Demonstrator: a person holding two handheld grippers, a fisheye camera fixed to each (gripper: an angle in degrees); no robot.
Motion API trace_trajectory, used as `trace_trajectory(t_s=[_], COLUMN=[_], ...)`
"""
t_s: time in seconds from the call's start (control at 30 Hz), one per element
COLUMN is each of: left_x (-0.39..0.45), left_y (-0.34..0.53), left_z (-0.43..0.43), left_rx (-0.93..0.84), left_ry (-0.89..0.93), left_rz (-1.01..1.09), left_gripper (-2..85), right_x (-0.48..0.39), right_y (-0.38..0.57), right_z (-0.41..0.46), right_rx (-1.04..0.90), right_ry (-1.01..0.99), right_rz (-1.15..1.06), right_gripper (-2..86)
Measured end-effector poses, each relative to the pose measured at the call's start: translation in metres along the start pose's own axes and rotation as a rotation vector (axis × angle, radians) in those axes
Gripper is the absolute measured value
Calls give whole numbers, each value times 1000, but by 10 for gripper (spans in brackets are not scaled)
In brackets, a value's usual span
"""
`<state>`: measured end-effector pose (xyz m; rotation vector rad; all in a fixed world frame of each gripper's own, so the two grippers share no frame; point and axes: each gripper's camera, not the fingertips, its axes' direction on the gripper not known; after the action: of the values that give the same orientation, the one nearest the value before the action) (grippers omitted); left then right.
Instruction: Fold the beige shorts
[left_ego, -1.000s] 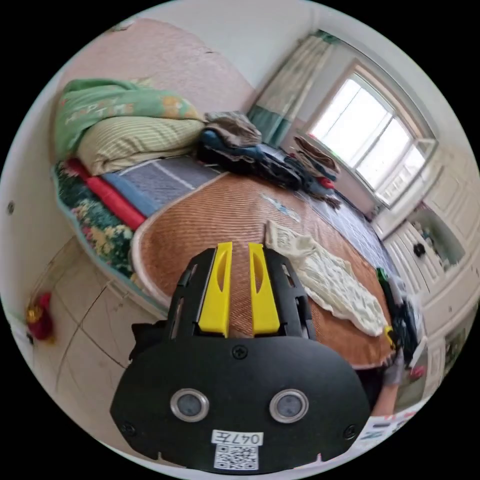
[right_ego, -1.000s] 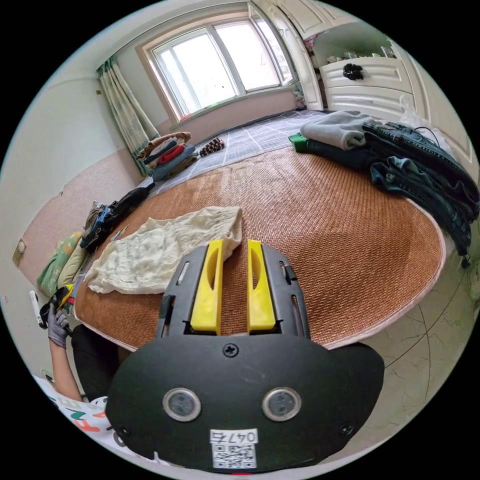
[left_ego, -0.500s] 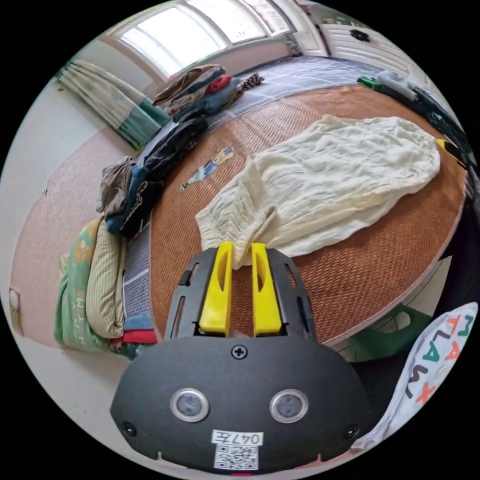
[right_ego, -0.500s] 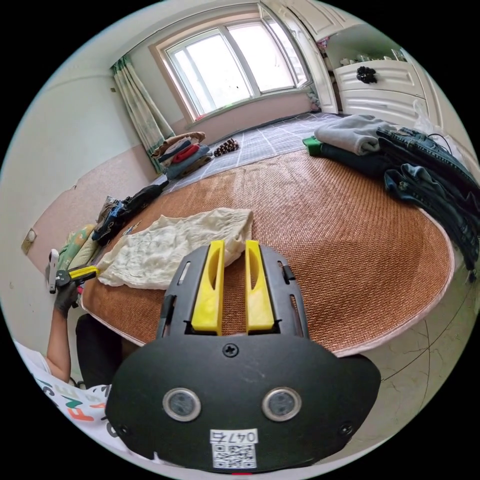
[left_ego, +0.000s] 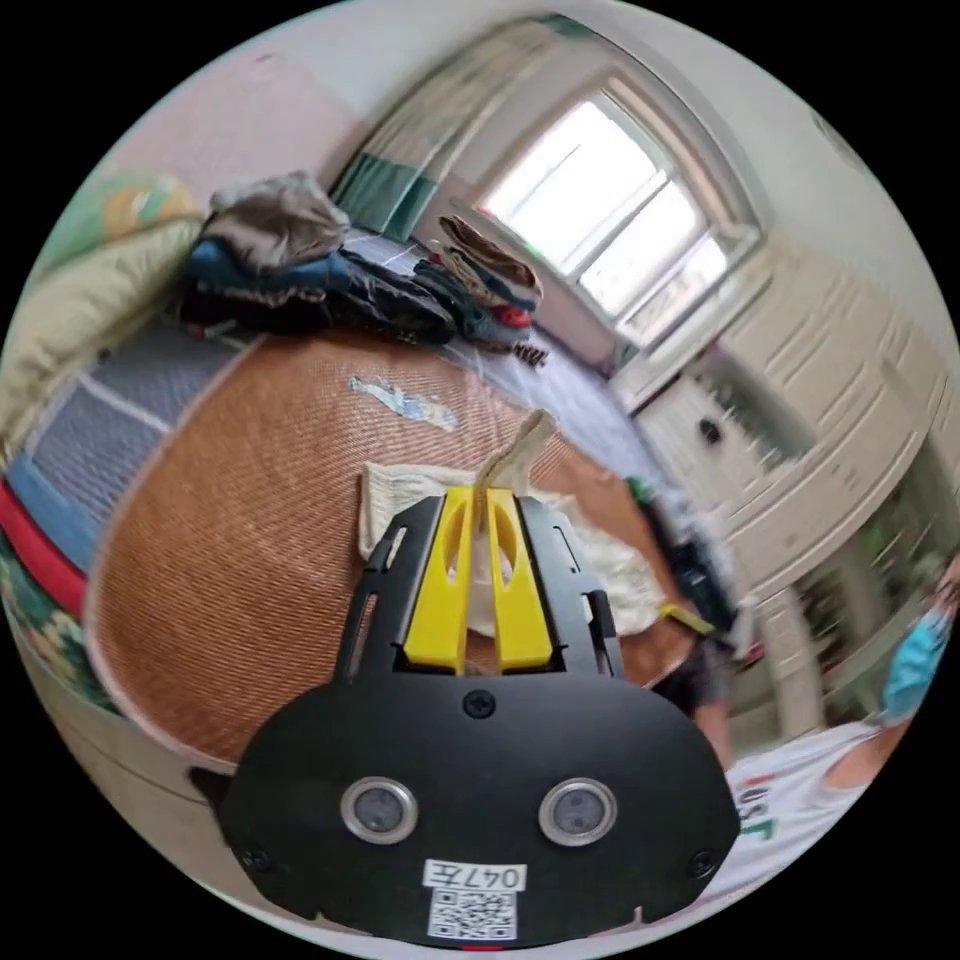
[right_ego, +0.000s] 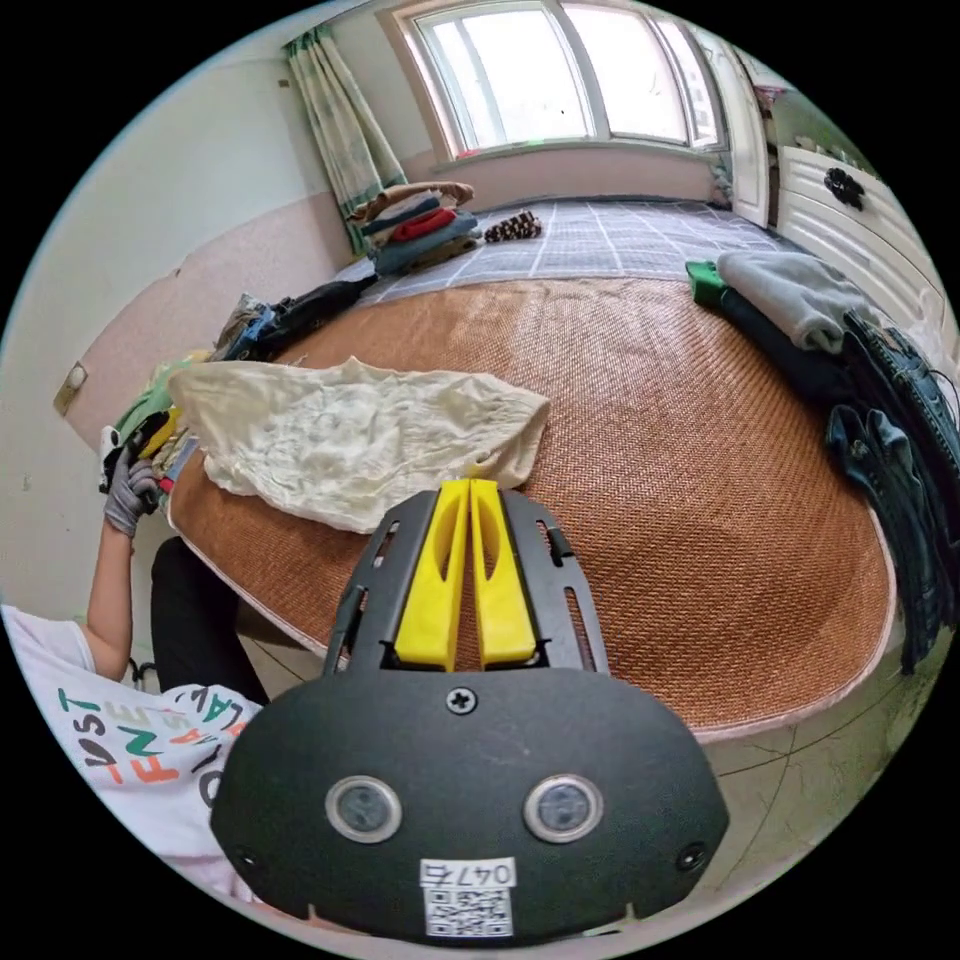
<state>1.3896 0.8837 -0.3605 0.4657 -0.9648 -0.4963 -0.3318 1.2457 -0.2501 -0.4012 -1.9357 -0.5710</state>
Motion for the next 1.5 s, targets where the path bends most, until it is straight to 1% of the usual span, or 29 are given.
trace_trajectory(t_s=[0.03,0.1,0.13,0.2,0.3,0.37,0.43,0.5,0.53,0.57,0.6,0.63,0.67,0.7,0.73,0.77,0.83,0.9,0.93,0.97,1.0,1.07,1.13,1.2,1.27,1.3,1.37,1.43,1.5], left_x=[-22,-40,-49,-62,-86,-97,-110,-121,-131,-137,-148,-159,-163,-167,-162,-158,-133,-113,-98,-89,-69,-33,17,49,71,80,94,118,142], left_y=[2,4,4,1,-10,-19,-38,-59,-76,-84,-103,-119,-127,-137,-144,-147,-158,-161,-158,-156,-149,-132,-109,-101,-104,-110,-122,-138,-146], left_z=[-7,-14,-18,-22,-28,-29,-22,-10,3,10,26,45,53,63,65,63,45,29,18,13,6,2,6,19,38,48,57,66,71], left_rx=[21,27,25,34,82,117,163,203,221,232,242,216,197,172,177,180,173,127,83,57,-7,-115,-205,-248,-302,-323,-326,-355,-371], left_ry=[68,110,138,194,284,304,312,292,231,184,68,-26,-53,-80,-84,-87,-139,-155,-152,-146,-154,-237,-409,-507,-539,-534,-516,-506,-512], left_rz=[-22,-8,9,18,-9,-34,-101,-184,-284,-333,-407,-472,-491,-513,-491,-467,-334,-237,-171,-129,-50,69,229,333,372,365,350,344,378], left_gripper=[-5,-5,-5,-5,-5,-4,-3,1,6,9,26,50,70,110,123,130,130,124,117,112,103,96,82,75,67,63,58,54,53], right_x=[3,21,27,52,73,76,77,89,94,106,119,124,135,141,142,139,128,107,100,88,74,57,41,19,2,-12,-27,-36,-36], right_y=[2,6,6,-1,-28,-53,-83,-125,-134,-150,-162,-165,-167,-163,-160,-150,-138,-130,-128,-123,-118,-113,-118,-136,-146,-148,-147,-136,-110], right_z=[-3,-15,-17,-20,-9,3,22,62,76,106,137,153,182,200,203,200,187,177,175,175,175,180,190,220,239,232,210,185,164], right_rx=[32,155,183,276,341,354,358,362,361,353,330,310,264,246,255,303,333,233,200,126,68,-1,-32,-120,-198,-182,-182,-207,-318], right_ry=[-31,-201,-246,-425,-555,-557,-517,-442,-435,-411,-358,-329,-284,-281,-295,-314,-301,-273,-255,-196,-115,-18,3,11,35,85,108,196,278], right_rz=[12,48,56,85,120,133,162,281,324,408,500,548,623,657,661,639,538,370,330,263,204,149,106,52,11,-27,-70,-112,-155], right_gripper=[-5,-7,-7,-9,-11,-12,-12,-10,-9,-6,1,6,29,63,68,77,73,70,70,73,76,82,80,56,24,6,-1,-2,-2])
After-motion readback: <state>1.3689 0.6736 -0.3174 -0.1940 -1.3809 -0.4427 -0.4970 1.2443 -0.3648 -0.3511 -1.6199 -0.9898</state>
